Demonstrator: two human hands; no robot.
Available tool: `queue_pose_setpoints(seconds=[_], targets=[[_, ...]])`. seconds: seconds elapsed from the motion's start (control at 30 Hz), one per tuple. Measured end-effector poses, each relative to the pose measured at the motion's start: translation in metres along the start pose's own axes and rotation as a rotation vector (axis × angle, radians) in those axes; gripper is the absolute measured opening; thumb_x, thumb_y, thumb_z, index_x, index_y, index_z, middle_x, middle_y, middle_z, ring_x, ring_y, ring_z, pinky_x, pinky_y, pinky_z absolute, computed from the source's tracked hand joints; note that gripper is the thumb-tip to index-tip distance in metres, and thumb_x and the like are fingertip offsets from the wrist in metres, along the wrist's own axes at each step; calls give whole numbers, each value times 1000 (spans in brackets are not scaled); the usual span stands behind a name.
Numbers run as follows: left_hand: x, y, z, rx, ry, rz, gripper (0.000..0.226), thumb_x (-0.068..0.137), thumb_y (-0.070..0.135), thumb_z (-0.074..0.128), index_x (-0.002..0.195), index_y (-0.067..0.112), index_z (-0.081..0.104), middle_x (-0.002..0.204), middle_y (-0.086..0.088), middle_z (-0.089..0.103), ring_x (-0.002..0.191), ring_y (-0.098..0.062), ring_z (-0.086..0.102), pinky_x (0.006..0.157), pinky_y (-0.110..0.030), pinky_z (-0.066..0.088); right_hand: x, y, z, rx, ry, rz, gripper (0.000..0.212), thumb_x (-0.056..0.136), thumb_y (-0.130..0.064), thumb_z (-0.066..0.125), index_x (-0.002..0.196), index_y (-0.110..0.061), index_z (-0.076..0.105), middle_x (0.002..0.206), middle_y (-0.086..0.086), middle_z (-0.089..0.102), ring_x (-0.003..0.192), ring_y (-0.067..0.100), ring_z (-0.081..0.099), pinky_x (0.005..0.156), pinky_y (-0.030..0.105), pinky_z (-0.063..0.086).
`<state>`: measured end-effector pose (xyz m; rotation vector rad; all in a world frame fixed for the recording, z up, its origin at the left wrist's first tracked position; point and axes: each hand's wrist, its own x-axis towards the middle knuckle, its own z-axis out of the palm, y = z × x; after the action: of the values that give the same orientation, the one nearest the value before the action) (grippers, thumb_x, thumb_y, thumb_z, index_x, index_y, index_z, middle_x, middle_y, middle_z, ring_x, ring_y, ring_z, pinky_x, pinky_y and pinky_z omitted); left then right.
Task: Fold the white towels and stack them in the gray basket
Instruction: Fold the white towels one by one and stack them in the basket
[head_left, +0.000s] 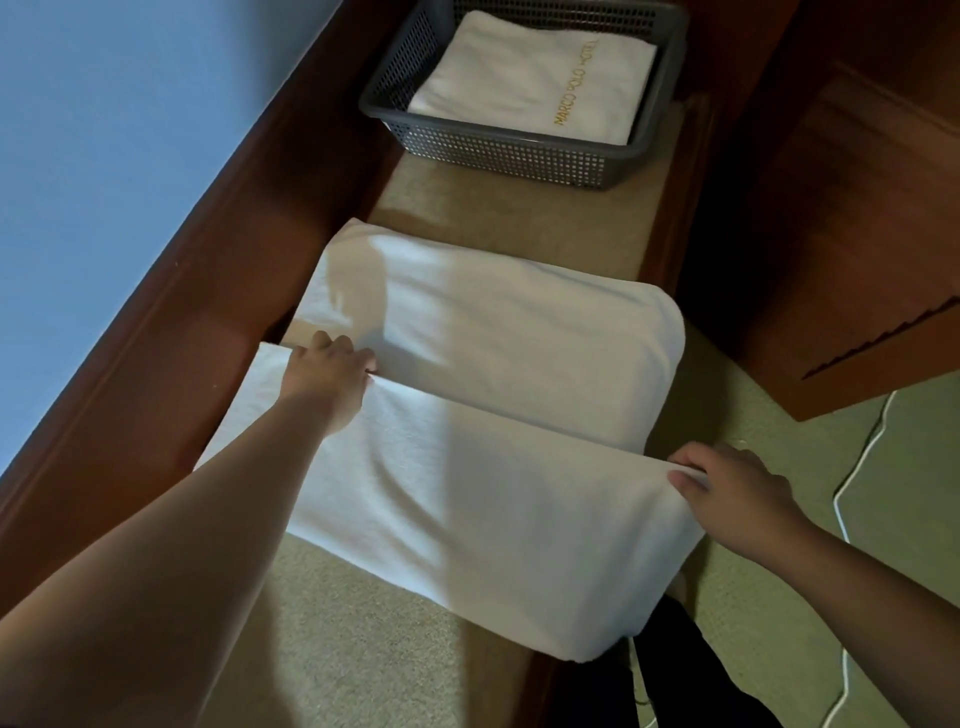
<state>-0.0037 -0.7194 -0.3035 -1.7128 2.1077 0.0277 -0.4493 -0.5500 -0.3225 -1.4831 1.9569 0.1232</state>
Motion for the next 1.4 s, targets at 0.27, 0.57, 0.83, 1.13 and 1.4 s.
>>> queue_pose_setpoints(seconds=[0.27,0.57,0.83,1.13,1.4], targets=[[2,9,2,-3,128,-50,20,104,33,56,118,28,69,108,-6,62,107,-32,51,83,-43,43,1,2,1,0,11,15,8,105,-42,49,100,-40,54,108,-9,54,105,20,48,93,46,40],[6,7,1,-32,85,-65,20,105,34,54,119,29,67,112,-6,58,113,-32,47,89,-44,43,7,0,-4,26,39,11,7,104,-41,51,98,-41,54,106,-10,54,102,19,45,92,44,39],[6,1,0,-5,9,-103,20,103,32,55,122,29,63,117,-7,56,116,-31,46,94,-43,43,15,1,-8,13,8,13,8,106,-40,48,100,-41,54,104,-9,52,102,18,44,92,44,38],[56,57,-49,-205,-79,-139,58,80,17,61,135,34,52,132,-4,52,125,-30,41,97,-42,40,43,-3,-37,280,37,-55,39,94,-35,71,127,-41,54,122,-10,53,120,18,51,98,49,49],[153,147,-95,-146,-120,133,91,86,14,57,164,35,15,170,-2,21,155,-29,15,122,-46,27,128,-36,-94,333,102,-56,80,102,-37,62,165,-28,12,169,-1,23,151,30,34,111,47,44]])
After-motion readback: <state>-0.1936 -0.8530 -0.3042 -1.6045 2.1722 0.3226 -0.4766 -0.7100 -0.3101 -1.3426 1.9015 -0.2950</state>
